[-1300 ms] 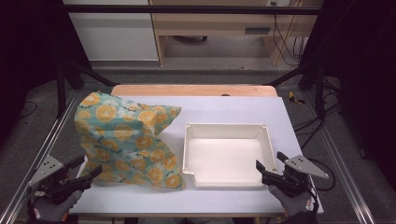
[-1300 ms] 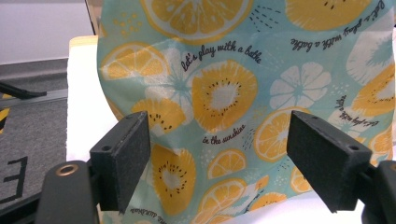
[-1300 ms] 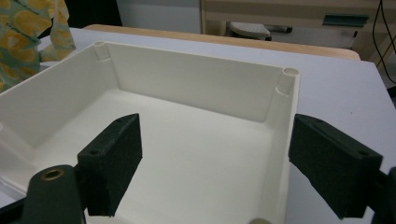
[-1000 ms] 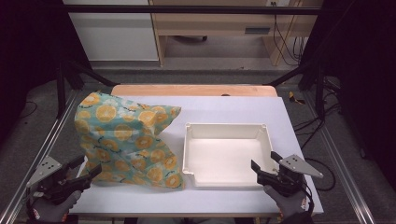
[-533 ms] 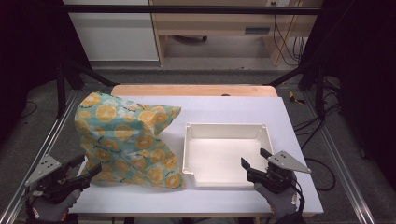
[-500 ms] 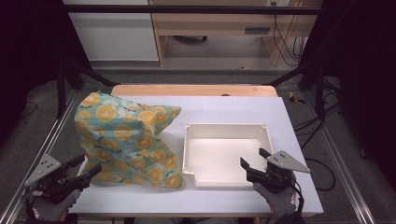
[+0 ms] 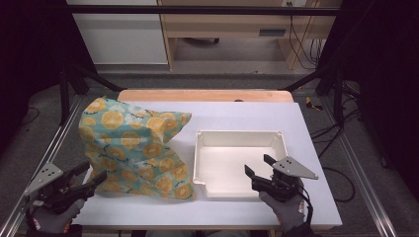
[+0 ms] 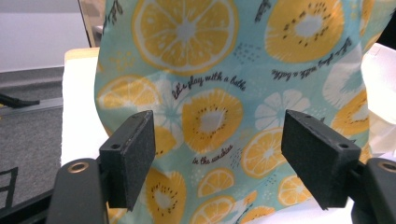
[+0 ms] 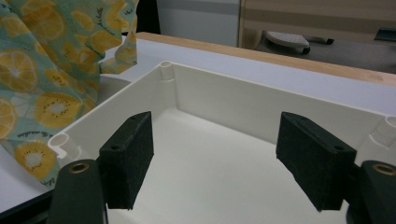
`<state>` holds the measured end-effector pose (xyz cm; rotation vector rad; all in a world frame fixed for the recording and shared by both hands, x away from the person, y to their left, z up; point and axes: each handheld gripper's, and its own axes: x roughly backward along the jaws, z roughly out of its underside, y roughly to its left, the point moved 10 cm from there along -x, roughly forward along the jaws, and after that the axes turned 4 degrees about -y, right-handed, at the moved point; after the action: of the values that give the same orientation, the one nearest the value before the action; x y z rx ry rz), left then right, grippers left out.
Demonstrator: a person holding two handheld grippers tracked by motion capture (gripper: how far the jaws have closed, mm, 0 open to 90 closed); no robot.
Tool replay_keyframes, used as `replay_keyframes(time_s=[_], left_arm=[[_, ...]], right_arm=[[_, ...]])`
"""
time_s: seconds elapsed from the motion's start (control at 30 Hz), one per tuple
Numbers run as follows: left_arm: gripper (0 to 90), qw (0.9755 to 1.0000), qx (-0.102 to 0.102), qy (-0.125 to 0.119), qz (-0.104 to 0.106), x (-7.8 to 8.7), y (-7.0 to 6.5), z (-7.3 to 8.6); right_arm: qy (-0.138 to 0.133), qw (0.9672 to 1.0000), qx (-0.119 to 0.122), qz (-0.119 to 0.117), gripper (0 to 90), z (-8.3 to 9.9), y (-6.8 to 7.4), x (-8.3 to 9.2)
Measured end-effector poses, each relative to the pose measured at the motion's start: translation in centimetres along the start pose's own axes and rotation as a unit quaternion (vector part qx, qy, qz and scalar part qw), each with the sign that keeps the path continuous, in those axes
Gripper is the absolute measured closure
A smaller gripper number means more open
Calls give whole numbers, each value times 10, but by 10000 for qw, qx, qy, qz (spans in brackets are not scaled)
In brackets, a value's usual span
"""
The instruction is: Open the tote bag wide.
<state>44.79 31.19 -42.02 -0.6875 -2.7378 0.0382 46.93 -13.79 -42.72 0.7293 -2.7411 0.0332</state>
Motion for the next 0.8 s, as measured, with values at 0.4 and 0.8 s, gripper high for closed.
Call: replay_keyframes(time_s=[0.4,0.8], left_arm=[[263,10000,-21,-81,14,3,0,-9],[264,9999,-69,-127,22,5,-1,-16]], right_arm=[[-43,9991,118,-400,282,-17,36,-21],[-119,9979,156,-610,283,-33,61,-35]])
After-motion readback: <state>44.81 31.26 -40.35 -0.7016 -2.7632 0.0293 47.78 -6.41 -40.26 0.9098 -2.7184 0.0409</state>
